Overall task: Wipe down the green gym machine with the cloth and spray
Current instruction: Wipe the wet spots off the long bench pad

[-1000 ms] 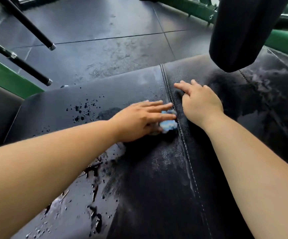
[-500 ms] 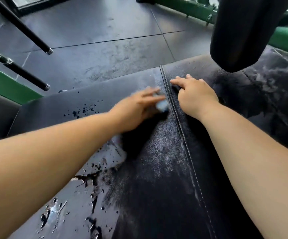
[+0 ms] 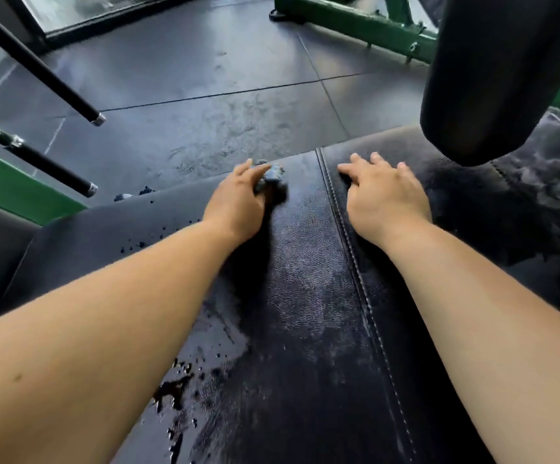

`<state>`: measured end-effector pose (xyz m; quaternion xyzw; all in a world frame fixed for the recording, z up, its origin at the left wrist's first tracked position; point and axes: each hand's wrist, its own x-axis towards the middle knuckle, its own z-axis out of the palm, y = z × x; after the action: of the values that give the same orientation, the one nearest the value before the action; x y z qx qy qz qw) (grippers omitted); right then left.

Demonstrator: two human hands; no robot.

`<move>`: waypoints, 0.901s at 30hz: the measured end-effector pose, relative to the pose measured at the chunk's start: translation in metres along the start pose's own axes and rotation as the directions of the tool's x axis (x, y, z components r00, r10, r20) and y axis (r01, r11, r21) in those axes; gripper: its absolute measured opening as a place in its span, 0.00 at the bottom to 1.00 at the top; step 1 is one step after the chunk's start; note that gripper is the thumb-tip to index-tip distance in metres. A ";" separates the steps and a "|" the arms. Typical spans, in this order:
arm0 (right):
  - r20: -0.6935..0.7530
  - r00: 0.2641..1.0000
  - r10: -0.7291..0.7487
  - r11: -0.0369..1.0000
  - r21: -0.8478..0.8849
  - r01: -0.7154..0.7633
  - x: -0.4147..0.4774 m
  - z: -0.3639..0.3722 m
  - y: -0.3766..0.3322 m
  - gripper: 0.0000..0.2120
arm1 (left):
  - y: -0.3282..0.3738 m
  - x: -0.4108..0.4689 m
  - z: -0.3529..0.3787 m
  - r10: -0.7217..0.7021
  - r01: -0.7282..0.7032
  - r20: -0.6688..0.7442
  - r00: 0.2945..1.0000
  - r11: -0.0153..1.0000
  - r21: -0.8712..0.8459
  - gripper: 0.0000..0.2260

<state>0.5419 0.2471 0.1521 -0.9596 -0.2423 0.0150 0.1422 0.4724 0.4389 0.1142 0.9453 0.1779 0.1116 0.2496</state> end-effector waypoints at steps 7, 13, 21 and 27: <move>0.017 0.999 0.029 1.000 -0.007 -0.029 0.006 0.001 -0.008 0.22 | 0.025 -0.124 0.001 0.269 -0.257 0.076 0.960 0.957 -0.130 0.20; 0.024 0.999 0.032 0.999 0.004 -0.032 0.006 0.003 -0.012 0.24 | -0.048 -0.076 -0.030 0.188 -0.187 0.050 0.981 0.982 -0.029 0.19; 0.013 0.999 0.039 0.999 -0.010 -0.039 0.006 0.004 -0.015 0.24 | 0.025 -0.096 0.003 0.255 -0.250 0.037 0.966 0.963 -0.103 0.20; 0.003 0.999 0.037 0.999 -0.003 -0.037 0.007 0.006 -0.015 0.24 | -0.054 -0.051 -0.037 0.251 -0.254 0.121 0.960 0.967 0.017 0.20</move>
<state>0.5404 0.2647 0.1511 -0.9641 -0.2249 0.0186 0.1401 0.3995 0.4786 0.1121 0.9691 0.0426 0.0836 0.2280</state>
